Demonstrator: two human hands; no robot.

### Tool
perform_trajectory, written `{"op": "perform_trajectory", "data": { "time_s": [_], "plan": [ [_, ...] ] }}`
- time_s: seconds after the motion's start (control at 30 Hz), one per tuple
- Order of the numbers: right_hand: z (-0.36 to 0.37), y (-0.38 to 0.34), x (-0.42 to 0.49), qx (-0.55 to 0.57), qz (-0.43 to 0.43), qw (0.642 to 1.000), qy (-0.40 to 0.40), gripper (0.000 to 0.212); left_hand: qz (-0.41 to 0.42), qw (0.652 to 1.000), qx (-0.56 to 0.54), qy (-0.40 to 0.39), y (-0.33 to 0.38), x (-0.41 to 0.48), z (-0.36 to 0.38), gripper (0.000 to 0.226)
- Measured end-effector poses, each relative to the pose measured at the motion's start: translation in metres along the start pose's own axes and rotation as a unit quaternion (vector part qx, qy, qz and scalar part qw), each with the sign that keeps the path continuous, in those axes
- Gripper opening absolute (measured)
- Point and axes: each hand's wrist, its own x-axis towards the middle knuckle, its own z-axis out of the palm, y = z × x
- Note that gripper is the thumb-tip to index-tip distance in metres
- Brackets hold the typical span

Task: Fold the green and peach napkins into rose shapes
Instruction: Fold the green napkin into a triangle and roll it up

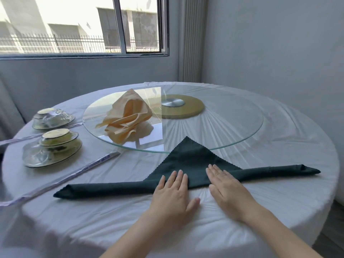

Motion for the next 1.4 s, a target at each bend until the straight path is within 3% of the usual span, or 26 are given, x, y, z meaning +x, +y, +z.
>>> {"op": "perform_trajectory", "data": {
  "time_s": [0.17, 0.33, 0.83, 1.4],
  "plan": [
    [0.001, -0.002, -0.001, -0.016, -0.064, 0.998, -0.016, 0.086, 0.007, 1.0, -0.007, 0.002, -0.001, 0.001, 0.0, 0.102],
    [0.003, 0.001, 0.002, 0.008, -0.066, 0.998, -0.025, 0.089, 0.029, 0.999, -0.015, -0.014, -0.021, -0.011, -0.007, 0.078],
    [0.009, 0.008, 0.004, 0.031, -0.077, 0.996, -0.031, 0.07, -0.003, 1.0, 0.001, -0.017, -0.102, -0.063, -0.015, 0.099],
    [0.01, 0.01, 0.004, 0.045, -0.081, 0.995, -0.025, 0.069, -0.095, 0.995, -0.026, -0.02, -0.165, -0.099, -0.014, 0.121]
  ]
}}
